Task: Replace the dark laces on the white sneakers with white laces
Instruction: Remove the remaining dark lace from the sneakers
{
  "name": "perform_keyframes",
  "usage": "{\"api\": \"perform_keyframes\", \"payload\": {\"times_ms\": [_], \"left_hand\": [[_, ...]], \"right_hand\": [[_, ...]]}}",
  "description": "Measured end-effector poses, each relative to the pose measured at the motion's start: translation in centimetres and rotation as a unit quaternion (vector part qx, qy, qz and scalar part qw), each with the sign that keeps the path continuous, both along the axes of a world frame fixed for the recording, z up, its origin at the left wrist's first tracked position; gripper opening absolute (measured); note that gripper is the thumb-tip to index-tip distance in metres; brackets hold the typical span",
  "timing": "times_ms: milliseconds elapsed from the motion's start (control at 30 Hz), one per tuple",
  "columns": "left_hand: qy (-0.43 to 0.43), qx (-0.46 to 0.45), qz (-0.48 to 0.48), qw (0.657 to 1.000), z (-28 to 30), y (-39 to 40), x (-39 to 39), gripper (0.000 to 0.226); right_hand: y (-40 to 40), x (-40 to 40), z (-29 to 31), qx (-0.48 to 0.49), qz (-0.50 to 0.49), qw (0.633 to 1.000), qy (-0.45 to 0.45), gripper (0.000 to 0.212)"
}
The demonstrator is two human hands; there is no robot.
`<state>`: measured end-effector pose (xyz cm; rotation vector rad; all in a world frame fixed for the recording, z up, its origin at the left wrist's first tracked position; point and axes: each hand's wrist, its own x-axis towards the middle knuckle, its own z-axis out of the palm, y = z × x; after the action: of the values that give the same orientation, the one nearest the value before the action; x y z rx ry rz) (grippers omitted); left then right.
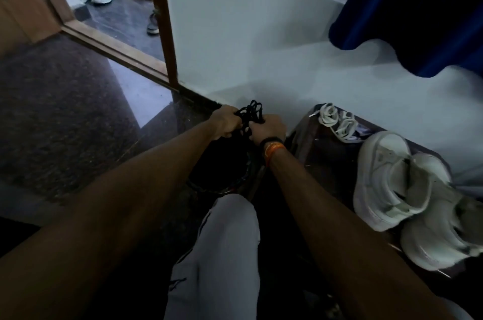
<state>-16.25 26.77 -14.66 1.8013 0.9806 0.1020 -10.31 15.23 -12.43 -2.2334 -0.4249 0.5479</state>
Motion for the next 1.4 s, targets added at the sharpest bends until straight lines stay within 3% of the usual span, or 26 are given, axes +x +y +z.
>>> {"api": "perform_keyframes", "payload": {"times_ms": [133,300,467,800,967,1200,1400], "left_hand": [[0.059,-0.001,0.08,0.995,-4.4,3.0,-1.4,0.017],[0.108,-0.05,0.173,0.978,-10.6,5.4,-3.6,0.02],[0.144,-0.095,0.172,0.97,-15.9,5.9,-5.3,0.044],[0.193,-0.096,0.125,0.969,-18.5,5.9,-5.7,0.042],[0.195,-0.082,0.097,0.973,-17.2,5.7,-5.7,0.037],[0.116,0.005,0.037,0.992,-11.4,3.8,-3.9,0.012],[0.023,0.073,0.039,0.996,-4.8,0.2,-1.0,0.021]], "right_hand": [[3.5,0.1,-7.4,-0.032,-0.036,0.998,0.043,0.026],[4.3,-1.6,-10.0,-0.072,-0.043,0.993,0.087,0.025],[5.8,-1.9,-13.9,-0.138,0.0,0.983,0.121,0.03],[7.8,-1.1,-19.6,-0.182,0.003,0.974,0.138,0.042],[5.8,-1.6,-15.6,-0.185,0.02,0.977,0.108,0.042],[4.1,-2.7,-11.0,-0.125,0.072,0.987,0.07,0.012],[1.9,-2.6,-3.1,-0.043,0.091,0.995,0.005,0.026]]}}
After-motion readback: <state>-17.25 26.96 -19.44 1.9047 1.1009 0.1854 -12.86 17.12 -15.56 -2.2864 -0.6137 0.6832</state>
